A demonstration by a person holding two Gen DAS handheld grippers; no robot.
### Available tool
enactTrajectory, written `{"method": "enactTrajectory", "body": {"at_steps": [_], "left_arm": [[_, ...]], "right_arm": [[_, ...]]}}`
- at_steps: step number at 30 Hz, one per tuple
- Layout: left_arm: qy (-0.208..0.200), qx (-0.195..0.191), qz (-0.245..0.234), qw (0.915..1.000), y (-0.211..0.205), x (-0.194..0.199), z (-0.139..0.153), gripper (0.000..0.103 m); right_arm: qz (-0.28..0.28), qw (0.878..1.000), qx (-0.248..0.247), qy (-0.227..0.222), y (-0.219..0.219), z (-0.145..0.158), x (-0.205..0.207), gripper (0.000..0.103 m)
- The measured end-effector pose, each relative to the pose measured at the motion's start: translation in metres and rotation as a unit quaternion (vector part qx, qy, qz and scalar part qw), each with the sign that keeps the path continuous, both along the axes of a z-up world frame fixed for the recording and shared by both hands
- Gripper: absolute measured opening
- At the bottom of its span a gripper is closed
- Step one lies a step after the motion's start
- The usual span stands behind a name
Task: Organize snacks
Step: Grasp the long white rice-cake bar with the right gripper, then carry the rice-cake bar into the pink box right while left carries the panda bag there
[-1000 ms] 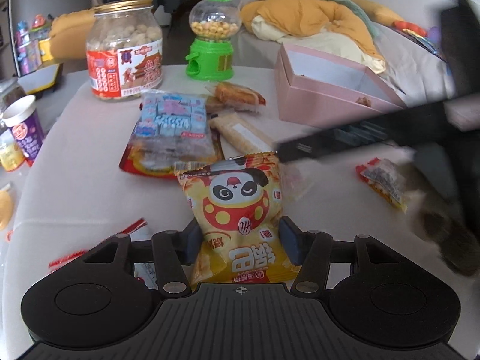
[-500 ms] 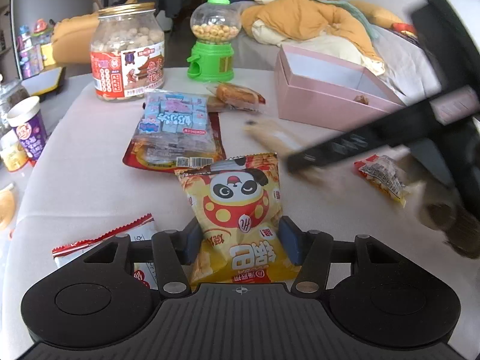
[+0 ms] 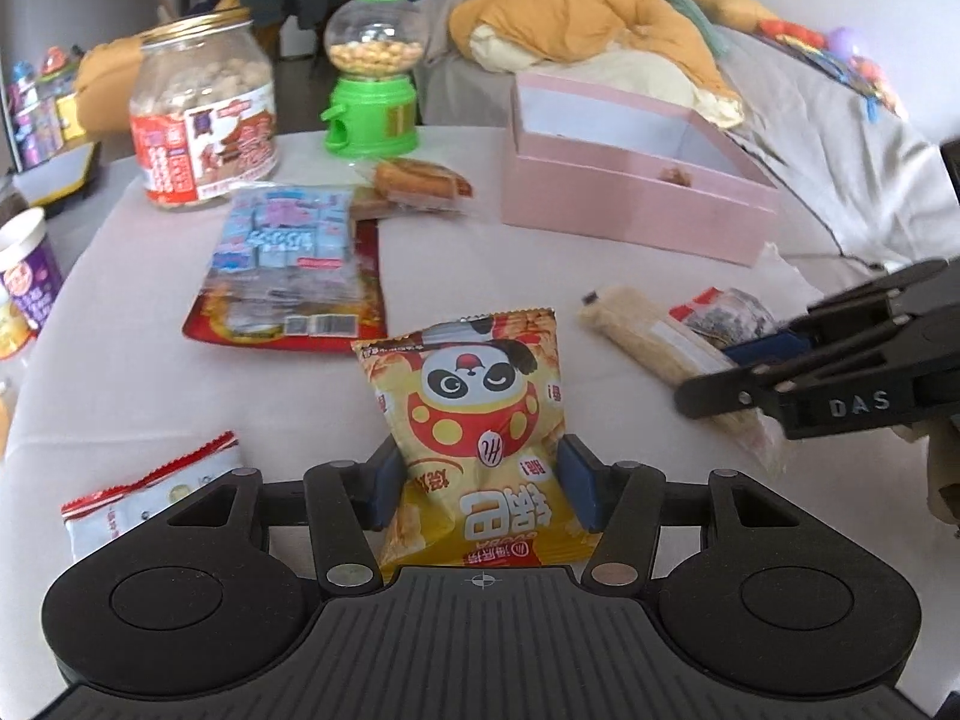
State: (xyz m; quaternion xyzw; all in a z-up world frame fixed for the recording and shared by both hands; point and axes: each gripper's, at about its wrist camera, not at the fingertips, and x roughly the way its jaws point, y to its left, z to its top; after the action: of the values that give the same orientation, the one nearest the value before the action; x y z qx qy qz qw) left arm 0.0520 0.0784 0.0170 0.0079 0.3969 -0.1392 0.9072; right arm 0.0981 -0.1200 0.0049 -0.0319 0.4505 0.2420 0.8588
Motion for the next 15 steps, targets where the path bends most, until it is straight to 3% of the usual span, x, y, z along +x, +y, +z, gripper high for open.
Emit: {"method": "enactTrajectory", "body": {"at_steps": [10,15], "left_arm": [[0.007,0.004,0.003,1.0000,-0.002,0.000,0.000,0.060],[-0.001,0.014,-0.008,0.9999,-0.004,0.002,-0.002,0.062]], "right_arm": [[-0.006,0.999,-0.032,-0.041,0.023,-0.003,0.014,0.030],[-0.006,0.999,-0.007,-0.043,0.006,0.015,-0.002,0.029]]}}
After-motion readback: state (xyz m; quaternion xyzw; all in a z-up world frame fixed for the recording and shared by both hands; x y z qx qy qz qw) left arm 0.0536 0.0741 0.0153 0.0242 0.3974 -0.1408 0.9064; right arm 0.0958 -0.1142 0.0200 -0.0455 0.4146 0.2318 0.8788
